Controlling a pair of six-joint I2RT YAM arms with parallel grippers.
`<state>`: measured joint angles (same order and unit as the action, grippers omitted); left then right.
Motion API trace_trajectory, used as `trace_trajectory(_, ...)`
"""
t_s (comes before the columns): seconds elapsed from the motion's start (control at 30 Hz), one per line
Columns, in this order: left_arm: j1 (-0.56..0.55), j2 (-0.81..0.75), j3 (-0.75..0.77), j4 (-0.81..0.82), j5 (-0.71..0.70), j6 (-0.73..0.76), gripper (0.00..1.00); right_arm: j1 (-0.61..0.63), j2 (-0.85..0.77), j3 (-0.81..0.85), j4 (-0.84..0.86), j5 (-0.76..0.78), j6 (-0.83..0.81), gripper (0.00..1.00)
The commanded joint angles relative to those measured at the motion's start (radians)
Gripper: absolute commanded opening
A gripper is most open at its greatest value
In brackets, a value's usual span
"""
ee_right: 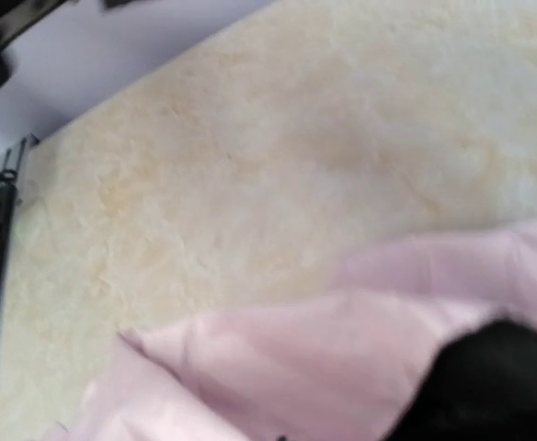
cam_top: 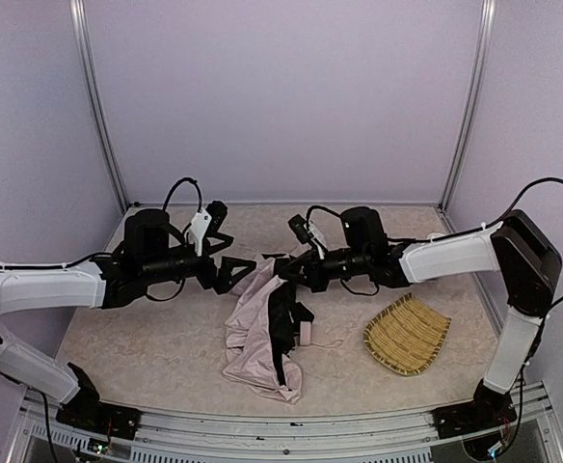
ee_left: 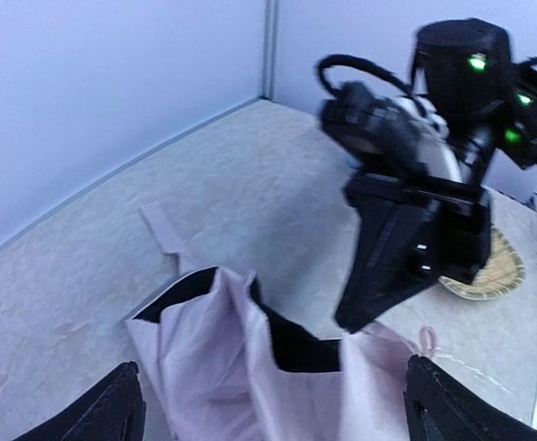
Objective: Put away the umbrella
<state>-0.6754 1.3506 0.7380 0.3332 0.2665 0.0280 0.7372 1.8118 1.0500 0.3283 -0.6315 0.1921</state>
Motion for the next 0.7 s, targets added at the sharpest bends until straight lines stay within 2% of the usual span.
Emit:
trace_trajectory(0.0, -0.052, -0.01, -0.044, -0.013, 0.126, 0.034, 0.98, -0.007, -0.027, 0.052, 0.067, -0.033, 0.002, 0.0)
trace_trajectory(0.13, -0.082, 0.056, -0.034, 0.028, 0.114, 0.044, 0.99, -0.006, 0.01, 0.087, 0.117, -0.053, 0.036, 0.0)
trace_trajectory(0.23, -0.09, 0.12, 0.006, 0.025, 0.023, 0.056, 0.98, -0.005, 0.034, 0.111, 0.138, -0.074, 0.06, 0.0)
trace_trajectory(0.3, -0.084, 0.158, 0.03, 0.035, -0.008, 0.054, 0.94, -0.004, 0.036, 0.107, 0.159, -0.069, 0.07, 0.0)
trace_trajectory(0.4, -0.079, 0.202, 0.055, 0.085, 0.044, 0.033, 0.85, -0.004, 0.051, 0.117, 0.153, -0.066, 0.066, 0.0)
trace_trajectory(0.47, -0.081, 0.223, 0.066, 0.122, 0.087, 0.023, 0.71, -0.004, 0.068, 0.129, 0.136, -0.072, 0.058, 0.0)
trace_trajectory(0.5, -0.079, 0.234, 0.069, 0.134, 0.099, 0.013, 0.6, -0.004, 0.078, 0.136, 0.123, -0.076, 0.053, 0.0)
trace_trajectory(0.6, -0.05, 0.252, 0.078, 0.17, 0.14, -0.034, 0.19, -0.008, 0.098, 0.15, 0.09, -0.068, 0.036, 0.0)
trace_trajectory(0.67, -0.023, 0.281, 0.094, 0.163, 0.156, -0.043, 0.04, -0.016, 0.108, 0.15, 0.084, -0.056, 0.03, 0.0)
